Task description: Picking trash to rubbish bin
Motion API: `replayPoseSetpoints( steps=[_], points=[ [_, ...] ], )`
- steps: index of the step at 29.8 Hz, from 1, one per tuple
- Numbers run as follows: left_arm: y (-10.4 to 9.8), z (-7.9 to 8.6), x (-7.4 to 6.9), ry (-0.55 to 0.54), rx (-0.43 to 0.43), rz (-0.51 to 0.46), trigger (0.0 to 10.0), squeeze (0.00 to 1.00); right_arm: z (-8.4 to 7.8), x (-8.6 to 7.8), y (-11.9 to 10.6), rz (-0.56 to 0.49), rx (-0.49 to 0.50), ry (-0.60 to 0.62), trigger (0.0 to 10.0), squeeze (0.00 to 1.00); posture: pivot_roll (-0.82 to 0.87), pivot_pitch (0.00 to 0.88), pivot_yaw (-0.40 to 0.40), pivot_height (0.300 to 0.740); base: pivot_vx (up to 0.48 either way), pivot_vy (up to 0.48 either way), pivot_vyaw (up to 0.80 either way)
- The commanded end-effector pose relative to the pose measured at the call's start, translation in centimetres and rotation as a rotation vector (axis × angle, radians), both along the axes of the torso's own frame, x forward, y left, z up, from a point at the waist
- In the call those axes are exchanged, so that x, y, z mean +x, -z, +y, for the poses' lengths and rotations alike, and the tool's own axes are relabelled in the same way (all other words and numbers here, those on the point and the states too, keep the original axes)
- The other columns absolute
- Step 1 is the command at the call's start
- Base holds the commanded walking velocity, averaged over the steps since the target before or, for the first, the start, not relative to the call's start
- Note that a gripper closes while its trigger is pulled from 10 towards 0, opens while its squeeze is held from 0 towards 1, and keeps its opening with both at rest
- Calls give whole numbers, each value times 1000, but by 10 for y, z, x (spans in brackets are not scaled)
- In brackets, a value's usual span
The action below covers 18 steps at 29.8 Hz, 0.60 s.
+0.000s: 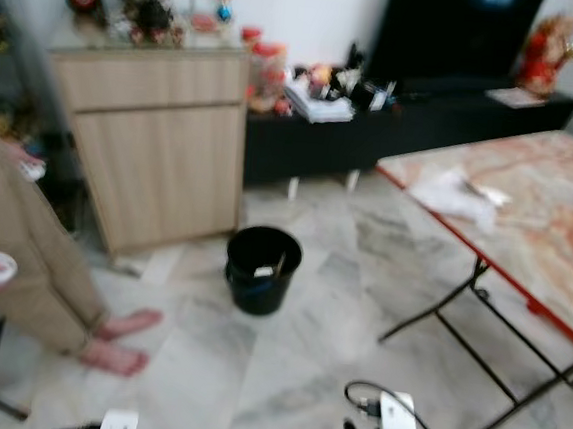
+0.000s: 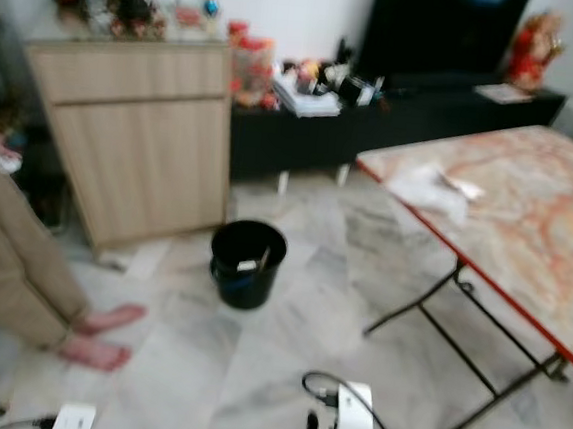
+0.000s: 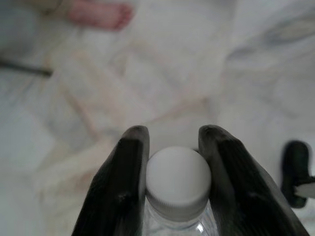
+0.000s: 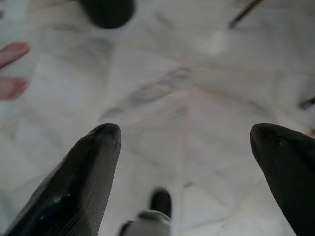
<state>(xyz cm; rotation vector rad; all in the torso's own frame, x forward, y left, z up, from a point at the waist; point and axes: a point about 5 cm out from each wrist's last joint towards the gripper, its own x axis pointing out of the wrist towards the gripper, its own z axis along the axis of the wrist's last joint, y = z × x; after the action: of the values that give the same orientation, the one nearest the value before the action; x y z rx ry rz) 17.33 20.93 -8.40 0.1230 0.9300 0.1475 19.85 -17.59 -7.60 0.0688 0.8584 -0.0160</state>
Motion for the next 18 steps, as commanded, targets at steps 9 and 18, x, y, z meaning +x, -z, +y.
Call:
replayPoseSetpoints(
  steps=[9, 18],
  points=[
    [2, -6, -2, 24, -12, 13, 10000, 0, 1, 5, -2, -12, -4, -5, 10000, 0, -36, 0, -55, 740, 480, 0, 0],
    [3, -6, -3, 27, -15, 15, 10000, 0, 2, 4, -2, -12, -2, -10, 10000, 0, -33, 0, -56, 740, 480, 0, 0]
  ],
)
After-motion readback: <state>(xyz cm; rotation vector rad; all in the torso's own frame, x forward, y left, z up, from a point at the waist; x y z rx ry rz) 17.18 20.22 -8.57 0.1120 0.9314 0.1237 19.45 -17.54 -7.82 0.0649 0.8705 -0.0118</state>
